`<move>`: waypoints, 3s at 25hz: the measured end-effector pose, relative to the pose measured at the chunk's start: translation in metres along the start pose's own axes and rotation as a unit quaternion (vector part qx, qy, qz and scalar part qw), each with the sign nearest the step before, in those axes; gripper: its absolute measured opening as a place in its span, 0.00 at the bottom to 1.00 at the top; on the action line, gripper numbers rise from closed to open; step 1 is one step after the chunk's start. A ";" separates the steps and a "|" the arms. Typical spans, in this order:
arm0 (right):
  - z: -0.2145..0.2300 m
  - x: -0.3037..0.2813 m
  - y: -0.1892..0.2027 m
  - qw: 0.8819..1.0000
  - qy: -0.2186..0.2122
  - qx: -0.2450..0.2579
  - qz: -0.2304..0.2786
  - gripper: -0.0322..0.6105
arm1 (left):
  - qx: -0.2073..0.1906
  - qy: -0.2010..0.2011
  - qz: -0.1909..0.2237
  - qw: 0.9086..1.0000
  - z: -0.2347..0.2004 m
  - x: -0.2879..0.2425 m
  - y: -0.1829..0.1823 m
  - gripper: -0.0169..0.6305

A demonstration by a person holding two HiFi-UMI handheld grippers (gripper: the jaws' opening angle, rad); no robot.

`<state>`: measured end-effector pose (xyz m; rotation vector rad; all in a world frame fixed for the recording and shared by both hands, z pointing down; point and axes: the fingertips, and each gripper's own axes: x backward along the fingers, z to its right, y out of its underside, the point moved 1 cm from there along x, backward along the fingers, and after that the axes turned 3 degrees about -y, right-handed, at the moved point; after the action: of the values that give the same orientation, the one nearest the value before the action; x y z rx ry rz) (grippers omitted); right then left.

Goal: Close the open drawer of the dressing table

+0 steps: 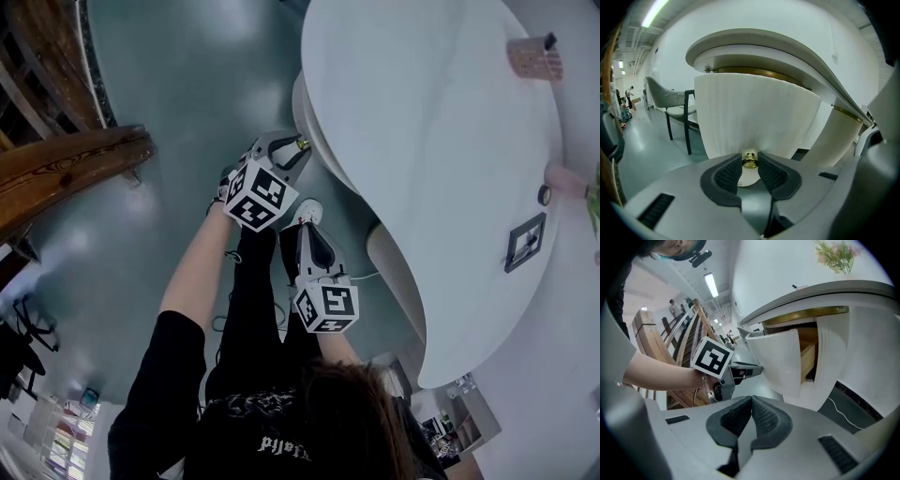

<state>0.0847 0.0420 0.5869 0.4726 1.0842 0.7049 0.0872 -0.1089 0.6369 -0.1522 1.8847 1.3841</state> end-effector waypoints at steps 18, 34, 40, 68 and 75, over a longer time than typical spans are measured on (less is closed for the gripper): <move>0.012 0.005 0.015 0.999 -0.013 0.020 -0.024 0.09 | -0.069 0.008 0.010 0.998 0.005 -0.016 -0.013 0.21; 0.021 -0.001 0.011 0.999 -0.010 0.023 -0.025 0.09 | -0.078 0.016 0.031 0.996 0.006 -0.032 -0.028 0.21; 0.031 -0.004 -0.001 1.000 0.024 0.008 0.001 0.09 | -0.073 0.019 0.046 0.996 0.006 -0.036 -0.031 0.21; 0.034 -0.024 -0.031 0.995 0.078 -0.009 0.055 0.09 | -0.060 0.054 0.099 0.992 0.005 -0.057 -0.046 0.21; 0.036 -0.031 -0.035 0.994 0.087 -0.020 0.058 0.09 | -0.063 0.064 0.105 0.990 0.004 -0.056 -0.044 0.21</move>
<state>0.1190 -0.0047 0.5980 0.4481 1.2094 0.8814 0.1502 -0.1420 0.6383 -0.1095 1.9637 1.6735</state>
